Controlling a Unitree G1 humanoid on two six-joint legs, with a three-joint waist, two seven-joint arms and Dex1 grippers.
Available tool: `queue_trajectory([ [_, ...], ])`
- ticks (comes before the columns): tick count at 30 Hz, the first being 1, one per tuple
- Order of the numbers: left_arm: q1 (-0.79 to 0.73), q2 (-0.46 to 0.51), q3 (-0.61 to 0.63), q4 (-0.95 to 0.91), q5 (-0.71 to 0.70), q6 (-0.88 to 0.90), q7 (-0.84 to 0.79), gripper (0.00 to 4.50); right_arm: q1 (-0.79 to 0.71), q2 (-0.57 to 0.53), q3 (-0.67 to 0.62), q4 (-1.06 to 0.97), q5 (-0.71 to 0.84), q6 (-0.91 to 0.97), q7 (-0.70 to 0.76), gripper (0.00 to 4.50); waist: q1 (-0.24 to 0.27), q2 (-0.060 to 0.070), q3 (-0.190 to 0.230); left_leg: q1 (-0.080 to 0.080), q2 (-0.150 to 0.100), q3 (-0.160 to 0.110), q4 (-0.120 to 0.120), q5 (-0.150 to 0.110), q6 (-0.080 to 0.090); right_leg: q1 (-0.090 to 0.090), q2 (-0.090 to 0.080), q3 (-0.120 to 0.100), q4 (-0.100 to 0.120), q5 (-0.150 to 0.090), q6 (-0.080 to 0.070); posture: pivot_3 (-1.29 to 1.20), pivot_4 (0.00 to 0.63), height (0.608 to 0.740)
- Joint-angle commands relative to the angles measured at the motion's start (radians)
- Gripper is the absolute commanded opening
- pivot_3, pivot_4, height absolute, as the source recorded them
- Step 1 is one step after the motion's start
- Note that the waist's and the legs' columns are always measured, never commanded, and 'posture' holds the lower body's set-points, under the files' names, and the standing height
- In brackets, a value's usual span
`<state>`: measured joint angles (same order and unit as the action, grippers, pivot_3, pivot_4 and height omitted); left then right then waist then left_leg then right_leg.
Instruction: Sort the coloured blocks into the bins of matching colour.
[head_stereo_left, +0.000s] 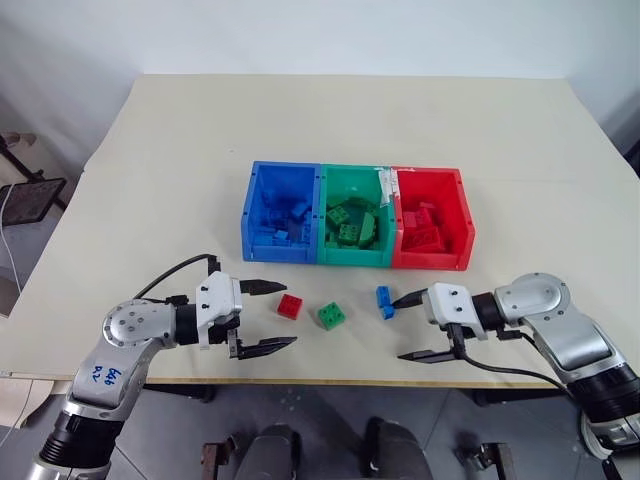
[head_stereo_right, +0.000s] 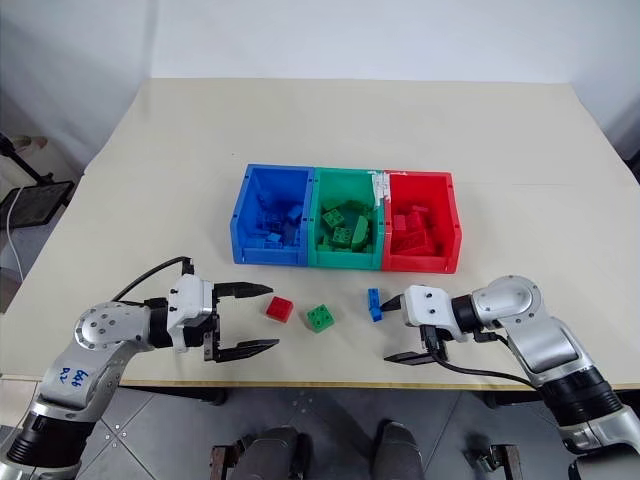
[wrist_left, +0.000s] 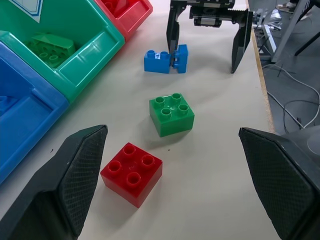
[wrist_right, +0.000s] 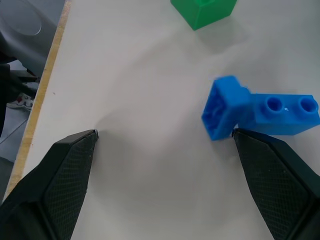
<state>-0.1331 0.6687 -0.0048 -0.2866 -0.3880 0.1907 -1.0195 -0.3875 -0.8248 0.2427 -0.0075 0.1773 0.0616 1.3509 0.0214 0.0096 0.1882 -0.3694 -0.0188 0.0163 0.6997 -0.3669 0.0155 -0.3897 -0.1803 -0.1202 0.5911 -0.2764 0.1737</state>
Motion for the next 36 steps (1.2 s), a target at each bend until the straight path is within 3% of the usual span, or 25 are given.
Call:
queue_trajectory([
  [1, 0.008, 0.003, 0.012, -0.040, -0.008, -0.002, 0.010, 4.50, -0.018, 0.024, 0.010, 0.024, -0.012, 0.000, -0.003, 4.49, 0.000, 0.000, 0.000, 0.000, 0.000, 0.000, 0.000, 0.000, 0.000, 0.000, 0.000, 0.000, 0.000, 0.000, 0.000, 0.00, 0.150, 0.740],
  [8, 0.007, 0.007, 0.012, -0.039, -0.005, -0.002, 0.017, 4.50, -0.036, 0.094, 0.004, 0.005, -0.002, 0.092, -0.061, 4.49, -0.003, 0.000, 0.000, 0.000, 0.000, 0.000, 0.000, 0.000, 0.000, 0.000, 0.000, 0.000, 0.000, 0.000, 0.000, 0.00, 0.150, 0.740],
  [9, 0.005, 0.007, 0.011, -0.037, -0.004, -0.003, 0.016, 4.50, -0.037, 0.101, 0.004, 0.011, -0.007, 0.095, -0.069, 4.31, -0.002, 0.000, 0.000, 0.000, 0.000, 0.000, 0.000, 0.000, 0.000, 0.000, 0.000, 0.000, 0.000, 0.000, 0.000, 0.00, 0.150, 0.740],
  [11, 0.004, 0.008, 0.010, -0.038, -0.003, -0.003, 0.017, 4.50, -0.035, 0.107, 0.005, 0.021, -0.015, 0.090, -0.078, 3.90, -0.002, 0.000, 0.000, 0.000, 0.000, 0.000, 0.000, 0.000, 0.000, 0.000, 0.000, 0.000, 0.000, 0.000, 0.000, 0.00, 0.150, 0.740],
  [21, -0.008, 0.009, 0.030, -0.020, 0.002, -0.016, 0.032, 4.50, -0.042, 0.105, -0.033, 0.033, 0.037, 0.052, -0.053, 0.55, -0.001, 0.000, 0.000, 0.000, 0.000, 0.000, 0.000, 0.000, 0.000, 0.000, 0.000, 0.000, 0.000, 0.000, 0.000, 0.00, 0.150, 0.740],
  [29, 0.050, 0.012, 0.161, -0.029, -0.043, 0.021, 0.106, 4.50, -0.190, 0.221, -0.082, -0.123, 0.222, 0.309, -0.133, 0.54, -0.017, 0.000, 0.000, 0.000, 0.001, -0.001, -0.001, 0.000, -0.001, -0.002, 0.000, 0.000, 0.001, 0.000, 0.000, 0.00, 0.150, 0.740],
  [32, 0.115, 0.028, 0.236, -0.030, -0.041, 0.021, 0.122, 4.50, -0.376, 0.356, -0.052, -0.057, 0.200, 0.380, -0.242, 0.54, -0.040, 0.001, 0.000, 0.000, 0.002, -0.006, -0.002, 0.000, -0.001, -0.003, 0.001, 0.001, 0.002, 0.000, 0.000, 0.00, 0.150, 0.740],
  [36, 0.170, 0.029, 0.271, -0.049, -0.035, 0.027, 0.139, 4.50, -0.533, 0.475, -0.008, 0.139, 0.090, 0.278, -0.319, 0.54, -0.047, 0.000, 0.000, 0.000, 0.001, -0.008, -0.002, 0.000, -0.002, -0.003, 0.001, -0.001, 0.004, 0.000, 0.000, 0.00, 0.150, 0.740],
])
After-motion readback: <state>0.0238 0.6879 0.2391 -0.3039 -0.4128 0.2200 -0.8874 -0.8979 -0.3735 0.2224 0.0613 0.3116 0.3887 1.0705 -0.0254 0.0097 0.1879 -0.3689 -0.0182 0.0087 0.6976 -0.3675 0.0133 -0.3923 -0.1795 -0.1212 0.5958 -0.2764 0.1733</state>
